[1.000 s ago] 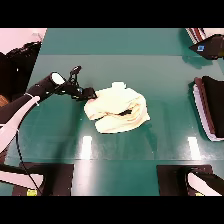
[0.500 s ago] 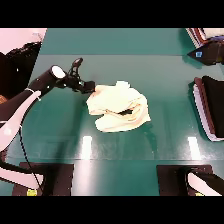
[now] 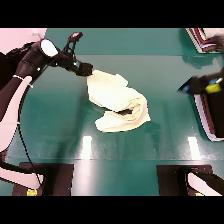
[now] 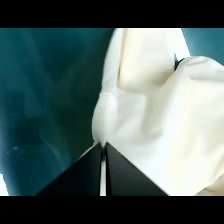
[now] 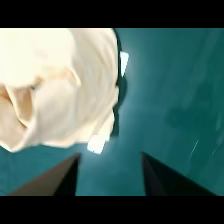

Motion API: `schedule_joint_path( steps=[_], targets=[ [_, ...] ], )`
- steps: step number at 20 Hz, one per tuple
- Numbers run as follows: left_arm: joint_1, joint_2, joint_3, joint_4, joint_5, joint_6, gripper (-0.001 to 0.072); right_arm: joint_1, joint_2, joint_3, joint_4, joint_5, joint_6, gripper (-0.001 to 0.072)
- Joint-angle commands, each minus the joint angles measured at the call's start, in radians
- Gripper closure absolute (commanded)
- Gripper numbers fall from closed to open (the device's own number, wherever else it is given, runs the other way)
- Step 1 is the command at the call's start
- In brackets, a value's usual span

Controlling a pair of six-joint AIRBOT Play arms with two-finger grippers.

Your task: Fold the shirts.

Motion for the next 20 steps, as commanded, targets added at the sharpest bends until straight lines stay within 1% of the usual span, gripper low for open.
schedule_joint_path(
  steps=[1, 2, 3, 4, 6, 8, 12, 13, 14, 16, 17, 20],
  targets=[
    [0.0, -0.001, 0.053, 0.023, -0.037, -0.002, 0.0684, 0.0, -0.045, -0.298, 0.073, -0.13, 0.003, 0.0285],
    [0.0, -0.001, 0.053, 0.023, -0.047, -0.002, 0.0683, 0.002, -0.076, -0.357, 0.109, -0.172, -0.006, 0.0327],
    [0.0, -0.001, 0.053, 0.023, -0.054, -0.002, 0.0684, 0.011, -0.114, -0.4, 0.154, -0.21, -0.039, 0.0389],
    [0.0, -0.001, 0.053, 0.023, -0.058, -0.002, 0.0683, 0.021, -0.154, -0.426, 0.201, -0.239, -0.07, 0.04],
    [0.0, -0.001, 0.053, 0.023, -0.06, -0.002, 0.0683, 0.049, -0.231, -0.436, 0.264, -0.278, -0.102, 0.04],
    [0.0, -0.001, 0.053, 0.023, -0.06, -0.002, 0.0683, 0.087, -0.294, -0.407, 0.274, -0.306, -0.105, 0.04],
    [0.0, -0.001, 0.053, 0.023, -0.068, -0.002, 0.0683, 0.14, -0.37, -0.323, 0.273, -0.311, -0.105, 0.04],
    [0.0, -0.001, 0.053, 0.023, -0.071, -0.002, 0.0683, 0.148, -0.378, -0.305, 0.27, -0.312, -0.105, 0.0413],
    [0.0, -0.001, 0.053, 0.023, -0.073, -0.002, 0.0683, 0.148, -0.382, -0.292, 0.27, -0.318, -0.105, 0.0456],
    [0.0, -0.001, 0.053, 0.023, -0.087, -0.002, 0.0683, 0.148, -0.381, -0.276, 0.267, -0.338, -0.105, 0.0673],
    [0.0, -0.001, 0.053, 0.023, -0.094, -0.002, 0.0683, 0.143, -0.381, -0.269, 0.253, -0.344, -0.105, 0.0697],
    [0.0, 0.011, 0.053, 0.039, -0.113, -0.002, 0.0684, 0.125, -0.357, -0.237, 0.238, -0.341, -0.105, 0.0699]
  ],
)
